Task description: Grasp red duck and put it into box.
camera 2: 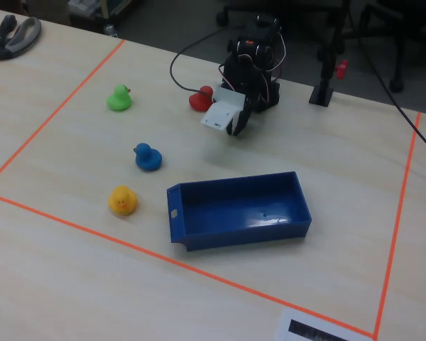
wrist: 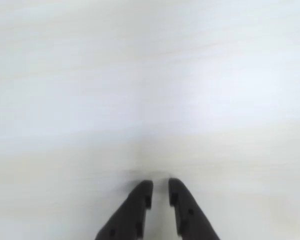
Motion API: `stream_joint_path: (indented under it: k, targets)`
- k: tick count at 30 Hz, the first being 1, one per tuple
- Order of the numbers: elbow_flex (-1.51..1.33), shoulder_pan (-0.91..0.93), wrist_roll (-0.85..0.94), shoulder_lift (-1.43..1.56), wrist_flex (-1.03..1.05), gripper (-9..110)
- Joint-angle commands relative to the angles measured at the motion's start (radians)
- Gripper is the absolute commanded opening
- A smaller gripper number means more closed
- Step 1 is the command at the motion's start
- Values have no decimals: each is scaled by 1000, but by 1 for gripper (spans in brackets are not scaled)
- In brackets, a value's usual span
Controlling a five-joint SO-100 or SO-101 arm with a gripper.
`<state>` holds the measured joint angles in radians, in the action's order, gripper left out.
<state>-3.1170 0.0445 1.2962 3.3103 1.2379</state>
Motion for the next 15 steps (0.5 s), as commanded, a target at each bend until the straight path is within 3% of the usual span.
stream_joint_path:
  k: [1, 7, 15]
  targets:
    - [40, 103, 38, -28, -110, 0]
    - [400, 267, 43, -339, -198, 4]
    - [1006, 488, 178, -681, 55, 13]
